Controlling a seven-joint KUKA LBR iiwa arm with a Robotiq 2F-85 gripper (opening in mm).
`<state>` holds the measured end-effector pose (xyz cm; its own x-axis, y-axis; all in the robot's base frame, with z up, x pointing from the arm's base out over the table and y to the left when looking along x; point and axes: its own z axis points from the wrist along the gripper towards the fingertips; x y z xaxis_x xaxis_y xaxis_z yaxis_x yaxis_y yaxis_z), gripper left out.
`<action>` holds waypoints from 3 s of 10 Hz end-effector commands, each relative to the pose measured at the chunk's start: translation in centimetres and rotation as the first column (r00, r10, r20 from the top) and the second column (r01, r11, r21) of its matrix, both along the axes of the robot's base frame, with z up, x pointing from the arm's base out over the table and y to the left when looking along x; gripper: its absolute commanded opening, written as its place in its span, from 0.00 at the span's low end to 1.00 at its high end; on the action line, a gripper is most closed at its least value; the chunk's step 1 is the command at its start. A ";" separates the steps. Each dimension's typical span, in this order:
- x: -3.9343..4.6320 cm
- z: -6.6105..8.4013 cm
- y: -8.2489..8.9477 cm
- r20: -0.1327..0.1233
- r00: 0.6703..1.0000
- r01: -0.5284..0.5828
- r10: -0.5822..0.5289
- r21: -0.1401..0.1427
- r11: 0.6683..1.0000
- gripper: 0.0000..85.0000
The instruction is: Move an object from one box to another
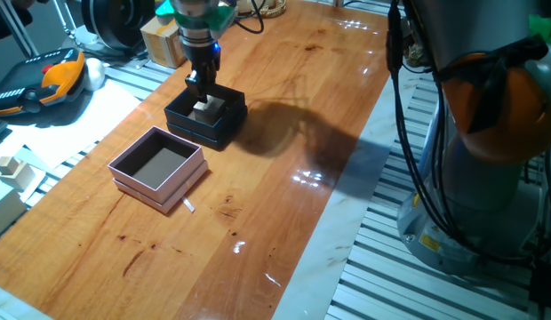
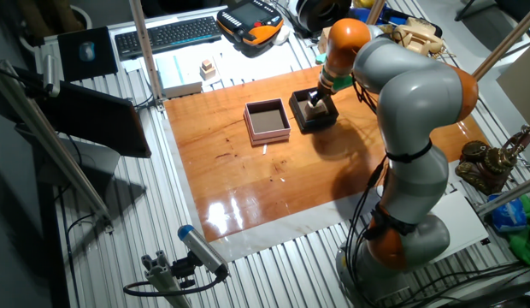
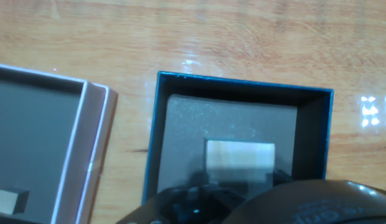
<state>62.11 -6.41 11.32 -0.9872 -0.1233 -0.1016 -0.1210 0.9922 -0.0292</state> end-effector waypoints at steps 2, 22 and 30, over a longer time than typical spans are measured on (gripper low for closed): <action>0.17 -0.2 0.0 0.002 1.000 -0.003 0.003 0.000 1.000 0.80; -0.09 -3.7 0.5 0.034 0.999 0.027 -0.027 0.009 1.000 1.00; -0.05 -4.5 0.4 0.034 0.999 0.018 -0.018 0.010 1.000 0.80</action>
